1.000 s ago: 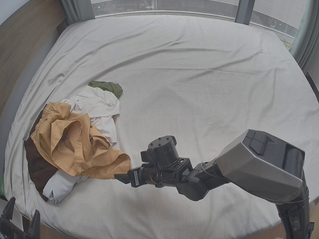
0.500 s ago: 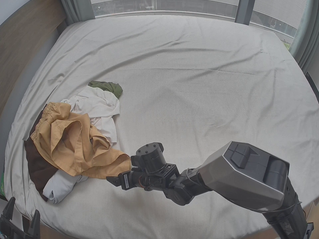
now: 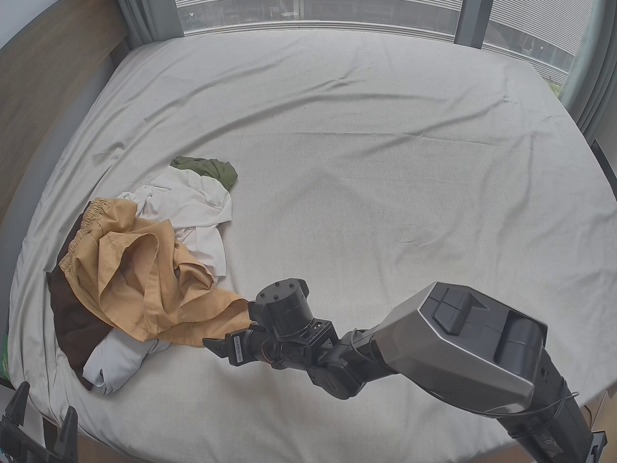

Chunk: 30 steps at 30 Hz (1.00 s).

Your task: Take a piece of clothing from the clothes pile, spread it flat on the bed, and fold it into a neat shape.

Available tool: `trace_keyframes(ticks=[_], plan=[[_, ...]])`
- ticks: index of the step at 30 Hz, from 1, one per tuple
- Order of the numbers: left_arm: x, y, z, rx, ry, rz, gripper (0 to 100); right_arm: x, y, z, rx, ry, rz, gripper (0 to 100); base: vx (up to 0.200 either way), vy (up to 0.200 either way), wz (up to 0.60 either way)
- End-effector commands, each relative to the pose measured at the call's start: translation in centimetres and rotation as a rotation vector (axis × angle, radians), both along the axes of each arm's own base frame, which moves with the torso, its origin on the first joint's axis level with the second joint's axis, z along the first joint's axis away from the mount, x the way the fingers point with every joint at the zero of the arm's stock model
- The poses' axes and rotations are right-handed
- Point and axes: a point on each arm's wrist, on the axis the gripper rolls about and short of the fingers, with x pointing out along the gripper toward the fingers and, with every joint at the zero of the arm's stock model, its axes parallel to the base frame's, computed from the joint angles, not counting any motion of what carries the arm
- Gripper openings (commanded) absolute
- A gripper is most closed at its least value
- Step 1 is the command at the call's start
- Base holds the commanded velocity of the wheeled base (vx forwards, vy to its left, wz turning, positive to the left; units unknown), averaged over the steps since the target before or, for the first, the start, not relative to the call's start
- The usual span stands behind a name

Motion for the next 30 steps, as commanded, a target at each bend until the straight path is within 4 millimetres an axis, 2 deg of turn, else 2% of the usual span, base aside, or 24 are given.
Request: trace_keyframes(ticks=[1,9,17,30], plan=[[0.0,0.0,-0.5,0.0,0.001,0.0,100,0.1,0.1,-0.5,-0.009,-0.003,-0.015,0,0.0,0.0,0.0],[0.0,0.0,-0.5,0.0,0.001,0.0,100,0.1,0.0,-0.3,-0.009,0.001,-0.039,0,0.0,0.0,0.0],[0.0,0.0,-0.5,0.0,0.001,-0.001,100,-0.7,-1.0,0.0,-0.035,0.022,-0.064,0,0.0,0.0,0.0],[0.0,0.0,-0.5,0.001,0.001,0.0,100,-1.7,-5.0,1.5,-0.099,0.066,-0.129,0,0.0,0.0,0.0]])
